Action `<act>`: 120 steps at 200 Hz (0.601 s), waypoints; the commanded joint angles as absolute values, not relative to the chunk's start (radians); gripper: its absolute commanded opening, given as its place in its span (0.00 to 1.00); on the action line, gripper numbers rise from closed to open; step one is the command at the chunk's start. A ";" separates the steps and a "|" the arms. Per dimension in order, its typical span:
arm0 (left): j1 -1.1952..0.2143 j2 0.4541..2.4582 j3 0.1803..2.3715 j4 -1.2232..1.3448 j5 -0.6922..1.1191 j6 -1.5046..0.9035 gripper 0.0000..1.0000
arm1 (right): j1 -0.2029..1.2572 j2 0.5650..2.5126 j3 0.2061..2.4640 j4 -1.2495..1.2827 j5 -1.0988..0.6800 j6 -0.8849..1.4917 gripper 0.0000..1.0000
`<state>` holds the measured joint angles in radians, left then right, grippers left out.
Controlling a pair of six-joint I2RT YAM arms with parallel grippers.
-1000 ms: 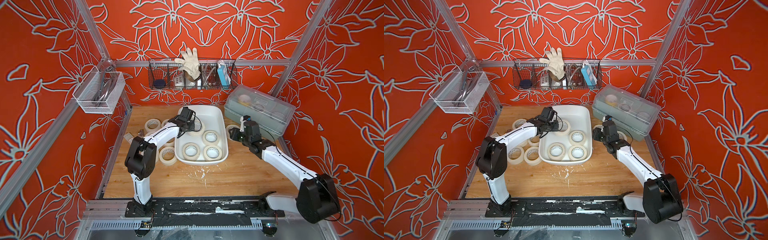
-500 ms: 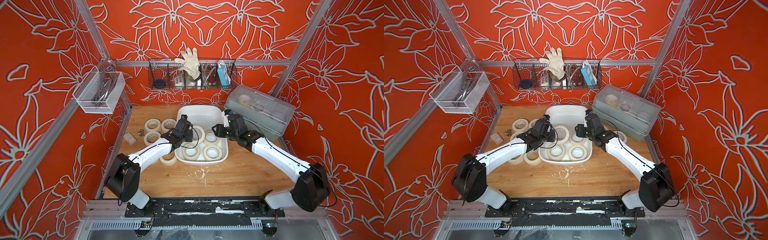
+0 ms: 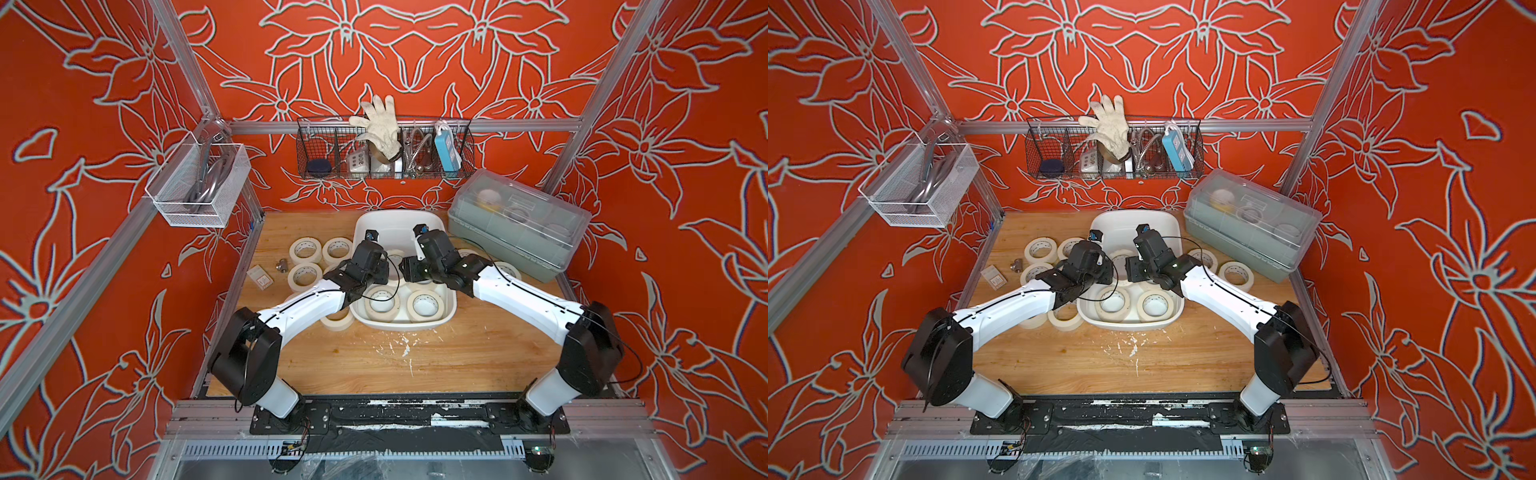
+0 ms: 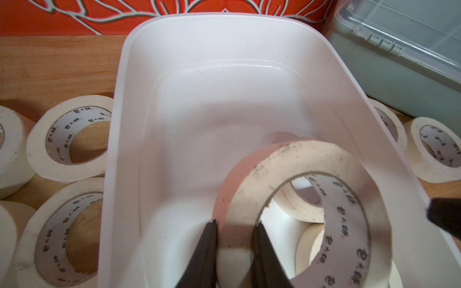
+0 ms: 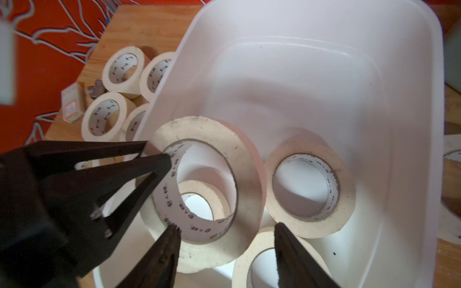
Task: Take out the art tape in the storage box
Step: Pick up the art tape from the storage box.
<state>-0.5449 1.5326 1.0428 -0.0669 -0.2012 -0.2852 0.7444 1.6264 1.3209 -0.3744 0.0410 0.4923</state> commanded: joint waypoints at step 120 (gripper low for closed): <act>-0.550 1.496 1.048 0.003 -0.202 -0.282 0.08 | 0.761 1.800 1.491 -0.470 0.238 0.473 0.47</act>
